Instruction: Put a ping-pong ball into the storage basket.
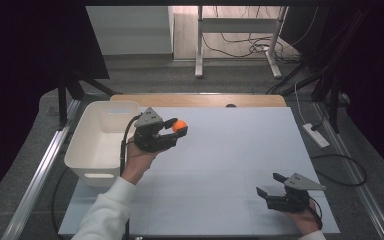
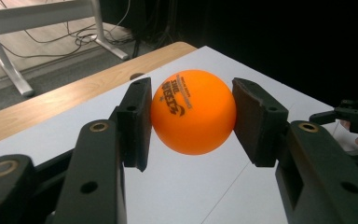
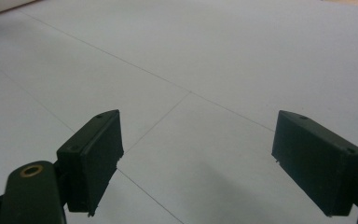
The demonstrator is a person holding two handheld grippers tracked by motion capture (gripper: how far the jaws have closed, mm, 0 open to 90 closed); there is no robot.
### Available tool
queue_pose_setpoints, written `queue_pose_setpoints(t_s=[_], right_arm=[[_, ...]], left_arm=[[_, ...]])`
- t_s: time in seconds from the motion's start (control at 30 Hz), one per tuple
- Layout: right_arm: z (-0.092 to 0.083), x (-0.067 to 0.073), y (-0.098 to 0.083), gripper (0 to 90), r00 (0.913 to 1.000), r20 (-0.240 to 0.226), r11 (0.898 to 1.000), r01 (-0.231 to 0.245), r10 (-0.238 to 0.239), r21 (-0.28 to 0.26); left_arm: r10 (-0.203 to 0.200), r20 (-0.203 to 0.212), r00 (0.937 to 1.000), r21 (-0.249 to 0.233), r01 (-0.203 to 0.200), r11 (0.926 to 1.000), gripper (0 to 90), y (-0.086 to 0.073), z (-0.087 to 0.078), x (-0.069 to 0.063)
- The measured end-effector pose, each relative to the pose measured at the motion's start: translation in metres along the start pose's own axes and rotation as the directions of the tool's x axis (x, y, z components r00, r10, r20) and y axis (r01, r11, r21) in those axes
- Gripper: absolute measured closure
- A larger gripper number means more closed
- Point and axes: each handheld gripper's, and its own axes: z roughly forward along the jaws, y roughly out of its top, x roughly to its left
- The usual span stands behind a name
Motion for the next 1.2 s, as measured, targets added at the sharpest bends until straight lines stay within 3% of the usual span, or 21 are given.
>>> queue_pose_setpoints(t_s=[1.2], right_arm=[[0.001,-0.001,0.0,15.8,1.0,-0.001,1.0,0.004,-0.004,-0.005]], left_arm=[[-0.01,-0.085,0.9963,-0.026,0.008,0.9996,50.4,0.005,-0.028,0.018]])
